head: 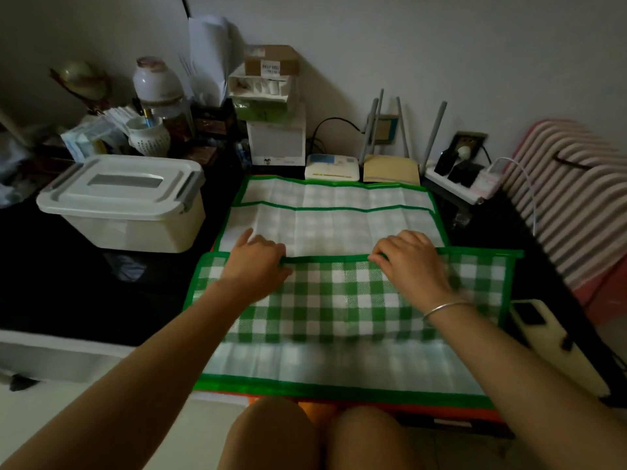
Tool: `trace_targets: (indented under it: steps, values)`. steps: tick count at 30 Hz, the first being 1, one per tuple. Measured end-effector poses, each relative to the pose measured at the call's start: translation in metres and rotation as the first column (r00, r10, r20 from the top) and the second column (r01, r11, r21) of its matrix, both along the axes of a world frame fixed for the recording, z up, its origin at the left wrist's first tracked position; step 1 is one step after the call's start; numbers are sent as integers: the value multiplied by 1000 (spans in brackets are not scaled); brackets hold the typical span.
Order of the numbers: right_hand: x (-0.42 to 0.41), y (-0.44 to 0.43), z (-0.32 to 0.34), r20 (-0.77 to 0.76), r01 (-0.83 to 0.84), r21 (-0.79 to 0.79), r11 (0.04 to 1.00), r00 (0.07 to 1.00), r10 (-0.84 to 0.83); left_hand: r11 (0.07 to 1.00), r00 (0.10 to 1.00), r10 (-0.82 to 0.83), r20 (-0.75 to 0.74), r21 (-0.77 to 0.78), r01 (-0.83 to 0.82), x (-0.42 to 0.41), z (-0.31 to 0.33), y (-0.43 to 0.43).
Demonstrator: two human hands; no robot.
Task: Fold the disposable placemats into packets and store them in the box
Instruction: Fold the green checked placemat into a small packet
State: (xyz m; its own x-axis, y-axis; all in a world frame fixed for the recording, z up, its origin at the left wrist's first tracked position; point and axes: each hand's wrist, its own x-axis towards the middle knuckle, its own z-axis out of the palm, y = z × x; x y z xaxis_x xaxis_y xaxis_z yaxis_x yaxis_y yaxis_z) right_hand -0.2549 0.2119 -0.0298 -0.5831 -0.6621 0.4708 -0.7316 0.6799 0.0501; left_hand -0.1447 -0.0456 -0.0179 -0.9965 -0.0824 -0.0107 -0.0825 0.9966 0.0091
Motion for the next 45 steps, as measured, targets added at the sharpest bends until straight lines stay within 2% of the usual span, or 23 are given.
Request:
trace_targets:
  steps: [5,8,14,23,28,30,33,37,40,43,45]
  values:
    - [-31,-13,-43,234,89,-42,995,969,-77,995,992,98,-78,38,-95,-9,-33,7]
    - [-39,-14,-62,355,134,-66,989,929,-102,995,992,60,-114,89,-50,3,-48,17]
    - [-37,-16,-80,339,158,-129,979,935,-106,991,999,32,18,129,-34,20,-87,19]
    - [-32,-15,-88,350,181,-141,973,929,-122,987,998,65,-15,148,-62,23,-97,22]
    - [-29,-16,-85,382,195,-108,975,913,-140,987,988,152,-30,58,-150,25,-100,24]
    - [-27,-19,-77,408,220,-42,975,894,-184,984,984,178,-19,37,-177,25,-98,25]
    - [-7,-29,-64,404,243,147,959,870,-283,982,983,183,1,50,-183,24,-100,25]
    - [49,-47,-67,460,67,374,925,853,-247,977,980,198,1,77,-198,23,-102,23]
    - [53,-33,-78,437,66,460,885,851,-291,979,985,174,18,103,-175,24,-103,19]
    - [29,3,-81,388,200,499,843,818,-424,944,985,167,-54,299,-143,27,-101,11]
    - [19,23,-83,384,319,492,810,755,-531,879,955,260,-141,445,-173,32,-101,5]
